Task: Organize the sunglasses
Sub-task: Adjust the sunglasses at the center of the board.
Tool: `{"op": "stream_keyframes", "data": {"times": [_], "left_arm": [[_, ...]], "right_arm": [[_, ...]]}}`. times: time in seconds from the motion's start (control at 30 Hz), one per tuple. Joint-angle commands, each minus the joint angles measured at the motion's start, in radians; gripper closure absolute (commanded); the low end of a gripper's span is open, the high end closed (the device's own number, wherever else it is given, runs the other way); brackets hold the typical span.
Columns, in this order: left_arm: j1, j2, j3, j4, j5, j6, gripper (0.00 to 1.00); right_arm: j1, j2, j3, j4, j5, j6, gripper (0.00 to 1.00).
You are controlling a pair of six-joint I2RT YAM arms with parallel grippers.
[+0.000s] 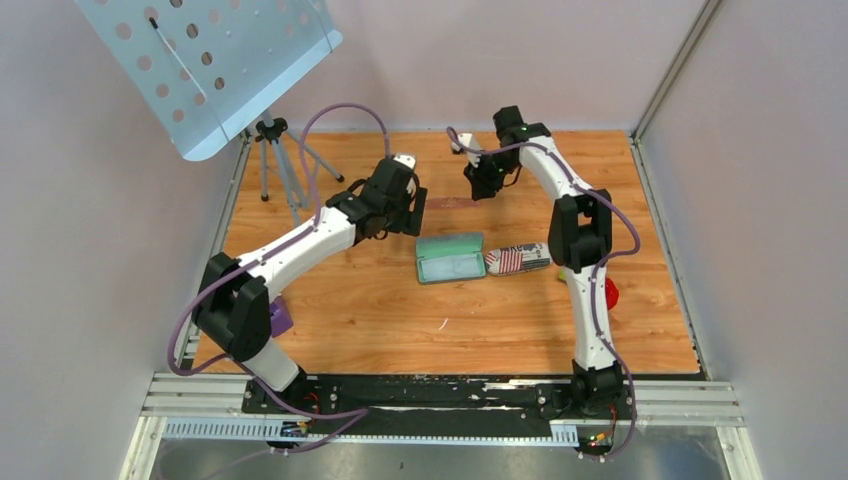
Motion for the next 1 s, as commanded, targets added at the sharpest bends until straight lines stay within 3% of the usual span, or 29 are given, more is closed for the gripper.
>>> {"op": "stream_keyframes", "data": {"times": [0.0,0.27,0.67,0.97], "left_arm": [[-0.001,-0.098,-0.077,-0.018,-0.029,0.024,0.2],[-0.001,-0.196,-0.166,-0.041,-0.014,0.01,0.2],[-0.002,-0.237,-0.24,-0.03,-0.016,0.004,0.2],[-0.001,-0.251,-0.27,-0.013,-0.008,0.0,0.2]], "right_arm": [[0.035,-0.076,-0.088,0.098,0.054,-0.085,0.63],[0.06,-0.028,-0.057,0.104,0.086,-0.085,0.71],[0.122,-0.123,-0.273,0.126,0.127,-0.181,0.81],[0.127,-0.171,-0.258,0.129,0.16,-0.098,0.77]]}}
